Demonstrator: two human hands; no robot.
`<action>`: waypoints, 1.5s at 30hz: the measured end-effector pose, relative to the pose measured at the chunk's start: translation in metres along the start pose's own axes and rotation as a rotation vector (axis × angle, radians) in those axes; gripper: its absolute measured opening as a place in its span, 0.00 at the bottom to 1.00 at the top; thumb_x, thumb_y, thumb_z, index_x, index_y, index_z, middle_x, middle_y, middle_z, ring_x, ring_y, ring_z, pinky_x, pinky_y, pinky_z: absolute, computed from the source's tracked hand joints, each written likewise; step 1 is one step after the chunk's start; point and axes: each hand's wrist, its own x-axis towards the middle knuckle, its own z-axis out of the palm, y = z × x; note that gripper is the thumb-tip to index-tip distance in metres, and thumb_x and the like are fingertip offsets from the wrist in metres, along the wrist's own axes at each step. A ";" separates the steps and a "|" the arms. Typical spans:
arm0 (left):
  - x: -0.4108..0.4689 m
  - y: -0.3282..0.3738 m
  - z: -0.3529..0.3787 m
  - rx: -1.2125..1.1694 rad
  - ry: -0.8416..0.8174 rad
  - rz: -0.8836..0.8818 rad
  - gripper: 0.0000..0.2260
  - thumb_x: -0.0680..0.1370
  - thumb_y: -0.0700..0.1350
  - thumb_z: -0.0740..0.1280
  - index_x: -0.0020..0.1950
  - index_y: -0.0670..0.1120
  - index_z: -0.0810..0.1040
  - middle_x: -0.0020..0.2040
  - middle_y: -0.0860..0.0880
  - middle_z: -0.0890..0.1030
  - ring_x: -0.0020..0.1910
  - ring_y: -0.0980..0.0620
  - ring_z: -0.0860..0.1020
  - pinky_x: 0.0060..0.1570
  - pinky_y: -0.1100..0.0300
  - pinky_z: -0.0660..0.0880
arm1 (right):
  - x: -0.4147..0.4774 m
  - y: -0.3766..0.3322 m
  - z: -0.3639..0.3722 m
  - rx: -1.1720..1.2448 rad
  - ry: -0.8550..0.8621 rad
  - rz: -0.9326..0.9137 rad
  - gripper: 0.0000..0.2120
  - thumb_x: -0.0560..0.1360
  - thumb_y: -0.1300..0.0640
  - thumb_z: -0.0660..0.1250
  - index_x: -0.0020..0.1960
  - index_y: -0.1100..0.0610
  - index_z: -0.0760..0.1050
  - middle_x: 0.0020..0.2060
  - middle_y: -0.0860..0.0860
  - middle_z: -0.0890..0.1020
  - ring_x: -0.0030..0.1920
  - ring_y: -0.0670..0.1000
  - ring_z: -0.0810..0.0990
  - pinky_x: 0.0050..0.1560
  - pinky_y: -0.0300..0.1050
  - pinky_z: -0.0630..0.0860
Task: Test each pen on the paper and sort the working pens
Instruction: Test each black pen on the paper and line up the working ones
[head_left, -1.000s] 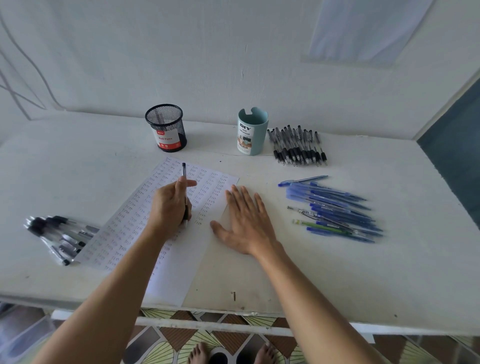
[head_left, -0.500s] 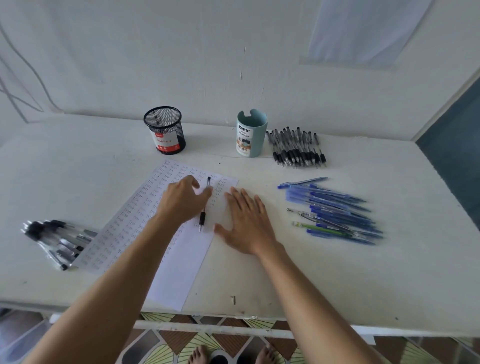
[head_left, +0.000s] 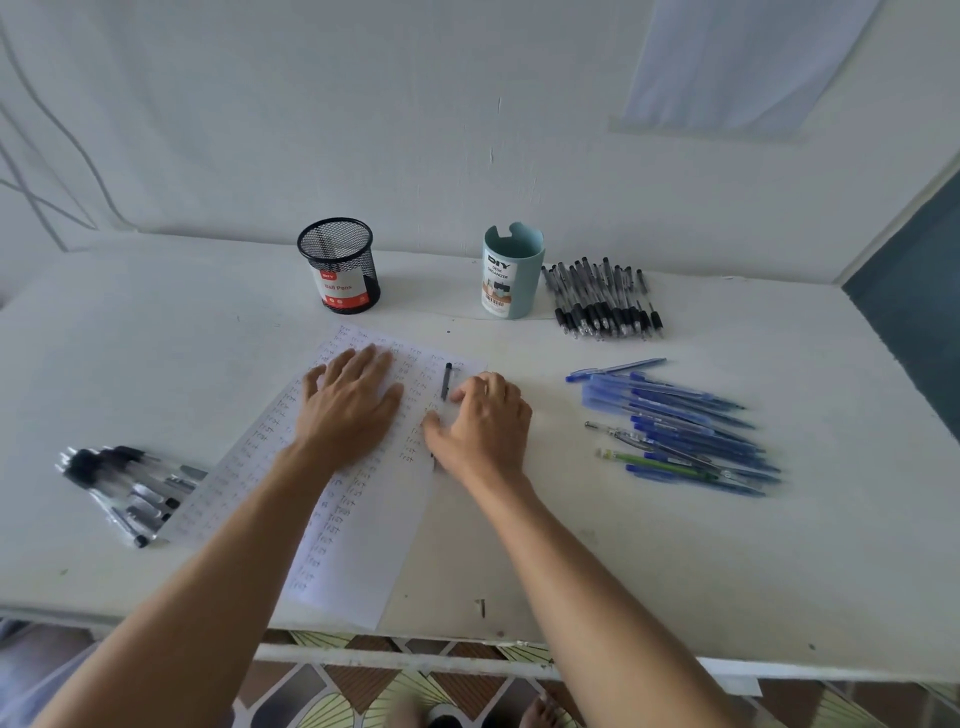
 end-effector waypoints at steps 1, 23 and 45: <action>0.000 0.000 0.000 0.003 0.000 -0.001 0.26 0.84 0.58 0.51 0.81 0.52 0.58 0.81 0.51 0.58 0.80 0.49 0.53 0.76 0.46 0.47 | 0.001 0.002 -0.001 0.011 0.016 -0.007 0.16 0.72 0.43 0.67 0.55 0.52 0.76 0.57 0.49 0.75 0.64 0.53 0.70 0.68 0.49 0.60; -0.001 0.000 -0.001 -0.001 0.015 -0.004 0.25 0.82 0.60 0.50 0.78 0.52 0.62 0.79 0.52 0.61 0.78 0.49 0.56 0.74 0.43 0.52 | 0.093 0.085 -0.082 0.490 0.518 0.261 0.20 0.75 0.72 0.60 0.66 0.65 0.77 0.60 0.59 0.82 0.61 0.55 0.81 0.57 0.27 0.67; 0.001 0.003 -0.003 -0.001 0.008 -0.015 0.29 0.79 0.62 0.47 0.77 0.52 0.63 0.79 0.52 0.62 0.77 0.50 0.57 0.74 0.44 0.52 | 0.137 0.089 -0.092 0.105 0.289 0.321 0.20 0.75 0.62 0.63 0.67 0.58 0.77 0.60 0.59 0.82 0.62 0.63 0.76 0.61 0.51 0.71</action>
